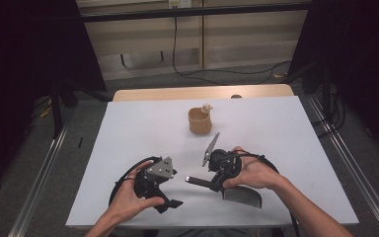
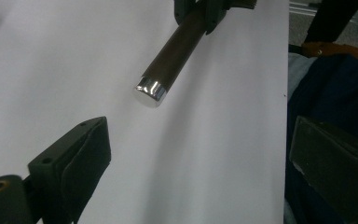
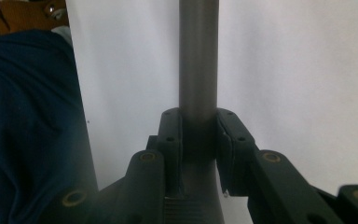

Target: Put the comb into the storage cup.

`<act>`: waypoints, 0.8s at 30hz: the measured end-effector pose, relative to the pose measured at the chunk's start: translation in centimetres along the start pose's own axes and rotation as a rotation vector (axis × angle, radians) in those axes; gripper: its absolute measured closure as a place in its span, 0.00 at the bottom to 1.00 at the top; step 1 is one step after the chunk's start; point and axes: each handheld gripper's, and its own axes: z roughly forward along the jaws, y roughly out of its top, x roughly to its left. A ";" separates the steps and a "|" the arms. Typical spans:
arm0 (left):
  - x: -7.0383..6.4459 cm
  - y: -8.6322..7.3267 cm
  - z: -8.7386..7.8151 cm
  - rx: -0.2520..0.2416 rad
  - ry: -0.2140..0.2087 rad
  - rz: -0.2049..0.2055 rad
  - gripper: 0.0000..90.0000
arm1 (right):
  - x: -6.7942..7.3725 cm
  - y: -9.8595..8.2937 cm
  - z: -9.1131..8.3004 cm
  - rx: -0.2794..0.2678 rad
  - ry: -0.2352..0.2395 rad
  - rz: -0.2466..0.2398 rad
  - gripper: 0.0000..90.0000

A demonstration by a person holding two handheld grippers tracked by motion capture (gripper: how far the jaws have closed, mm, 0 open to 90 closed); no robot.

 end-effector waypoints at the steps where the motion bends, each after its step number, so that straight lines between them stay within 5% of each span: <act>1: -0.1 0.0 0.2 0.005 -0.001 0.006 0.06 | 0.0 0.0 0.1 0.009 0.003 0.002 0.81; 10: -0.4 0.2 1.1 0.044 0.023 0.068 0.09 | 0.0 0.9 0.1 0.047 0.018 -0.009 0.81; 14: -0.4 0.2 1.3 0.065 0.030 0.076 0.22 | -0.3 1.3 0.4 0.060 0.033 -0.020 0.81; 18: -0.1 0.1 1.2 0.056 0.059 0.080 0.23 | -0.3 1.6 0.6 0.061 0.052 -0.019 0.81; 24: -0.1 0.2 1.5 0.085 0.058 0.139 0.35 | -0.1 1.9 1.0 0.063 0.082 -0.041 0.81</act>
